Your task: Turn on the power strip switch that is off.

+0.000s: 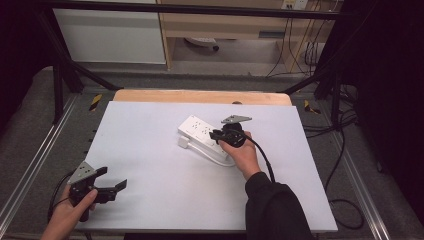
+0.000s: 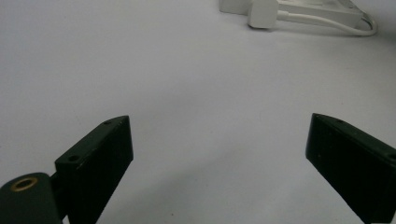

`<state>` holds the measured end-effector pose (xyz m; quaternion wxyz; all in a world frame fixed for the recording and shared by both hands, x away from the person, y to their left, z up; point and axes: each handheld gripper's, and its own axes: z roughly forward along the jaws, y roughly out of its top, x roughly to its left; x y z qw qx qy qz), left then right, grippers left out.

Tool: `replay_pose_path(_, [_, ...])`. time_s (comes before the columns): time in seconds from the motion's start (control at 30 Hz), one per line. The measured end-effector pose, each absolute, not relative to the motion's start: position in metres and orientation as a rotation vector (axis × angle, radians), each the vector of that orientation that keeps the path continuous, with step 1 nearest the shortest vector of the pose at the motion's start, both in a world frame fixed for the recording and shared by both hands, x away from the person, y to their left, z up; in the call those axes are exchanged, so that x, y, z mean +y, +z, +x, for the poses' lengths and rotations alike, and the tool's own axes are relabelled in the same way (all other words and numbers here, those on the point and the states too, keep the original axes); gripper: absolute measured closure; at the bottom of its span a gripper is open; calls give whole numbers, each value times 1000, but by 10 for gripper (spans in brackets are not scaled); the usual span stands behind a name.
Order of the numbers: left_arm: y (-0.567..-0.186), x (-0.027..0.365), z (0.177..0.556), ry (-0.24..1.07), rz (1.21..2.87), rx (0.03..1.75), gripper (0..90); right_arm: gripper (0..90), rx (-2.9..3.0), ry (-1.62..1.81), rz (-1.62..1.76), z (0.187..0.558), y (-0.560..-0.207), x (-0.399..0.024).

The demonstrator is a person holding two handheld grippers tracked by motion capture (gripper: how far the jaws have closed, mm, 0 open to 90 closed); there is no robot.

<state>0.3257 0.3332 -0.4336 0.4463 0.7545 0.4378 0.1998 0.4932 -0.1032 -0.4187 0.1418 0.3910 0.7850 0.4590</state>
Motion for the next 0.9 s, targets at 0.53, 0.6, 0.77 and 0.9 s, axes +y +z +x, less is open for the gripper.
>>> replay_pose_path(0.53, [-434, 333, 326, 495, 1872, 1082, 77, 883, 2274, 1312, 1077, 490, -428, -96])
replay_pose_path(0.6, [-434, 333, 326, 495, 1872, 1082, 77, 900, 2274, 1315, 1074, 490, -428, -95])
replay_pose_path(0.77, [-434, 333, 326, 496, 1872, 1083, 77, 900, 2275, 1314, 1070, 488, -431, -94])
replay_pose_path(0.9, [-434, 333, 326, 498, 1874, 1081, 76, 900, 2270, 1325, 1064, 486, -432, -93])
